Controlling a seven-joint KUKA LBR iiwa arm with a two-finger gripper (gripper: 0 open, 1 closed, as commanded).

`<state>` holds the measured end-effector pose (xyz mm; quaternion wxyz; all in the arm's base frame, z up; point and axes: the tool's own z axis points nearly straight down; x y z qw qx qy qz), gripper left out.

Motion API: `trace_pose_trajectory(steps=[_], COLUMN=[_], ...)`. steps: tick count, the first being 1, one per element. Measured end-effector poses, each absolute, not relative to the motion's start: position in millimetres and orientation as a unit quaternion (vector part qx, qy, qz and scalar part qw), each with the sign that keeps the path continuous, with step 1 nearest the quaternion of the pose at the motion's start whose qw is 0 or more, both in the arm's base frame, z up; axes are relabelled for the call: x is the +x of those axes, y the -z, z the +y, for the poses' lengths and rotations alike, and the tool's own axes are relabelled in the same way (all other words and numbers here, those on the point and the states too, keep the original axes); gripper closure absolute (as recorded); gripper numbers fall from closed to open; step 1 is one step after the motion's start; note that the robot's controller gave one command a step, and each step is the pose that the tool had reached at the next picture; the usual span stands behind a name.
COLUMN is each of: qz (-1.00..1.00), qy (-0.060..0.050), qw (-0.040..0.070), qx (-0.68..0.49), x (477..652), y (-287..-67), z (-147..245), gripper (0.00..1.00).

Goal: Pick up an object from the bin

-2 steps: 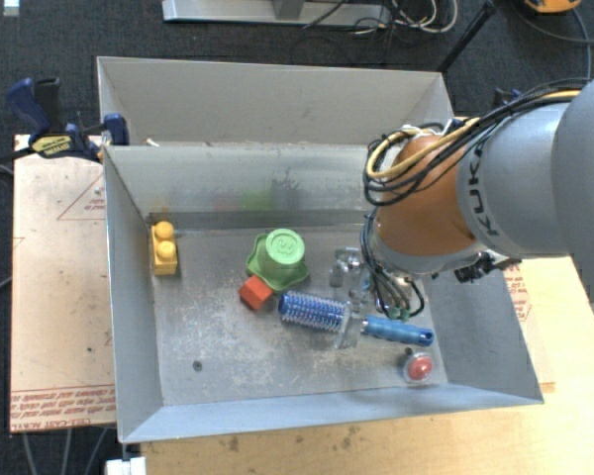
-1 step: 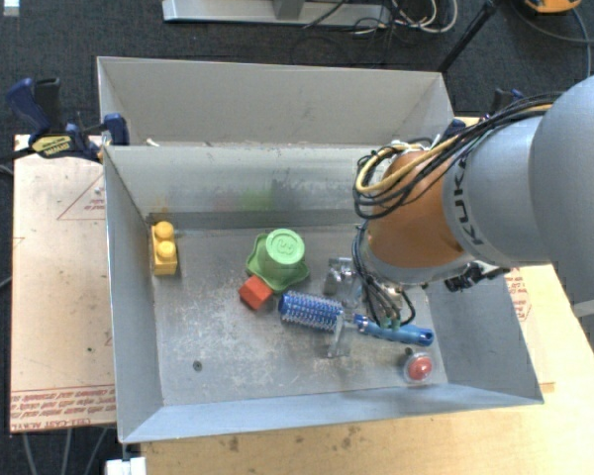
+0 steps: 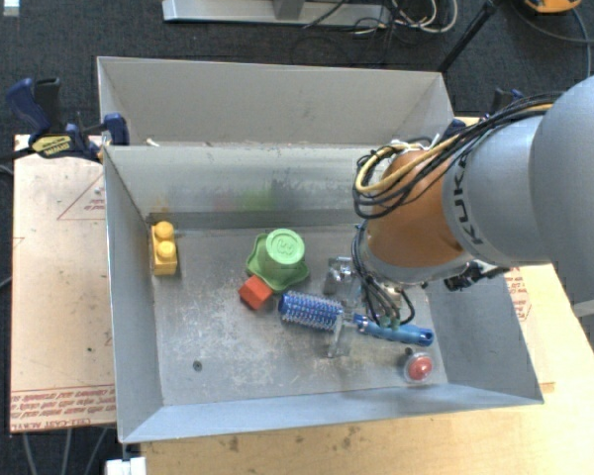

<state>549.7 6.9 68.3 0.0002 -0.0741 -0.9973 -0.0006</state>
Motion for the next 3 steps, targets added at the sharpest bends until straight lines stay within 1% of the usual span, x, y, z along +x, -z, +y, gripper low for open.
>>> trace_pose_trajectory(steps=[1, 2, 3], qz=[-0.997, -0.997, -0.997], qy=[0.001, 0.0, 0.001], qw=[0.0, -0.001, -0.004], qx=[-0.074, -0.073, -0.072], x=[549.5, 549.9, 551.7], y=[-68.3, -89.5, -160.9], z=[7.2, 7.7, 8.4], gripper=[1.0, 1.0, 1.0])
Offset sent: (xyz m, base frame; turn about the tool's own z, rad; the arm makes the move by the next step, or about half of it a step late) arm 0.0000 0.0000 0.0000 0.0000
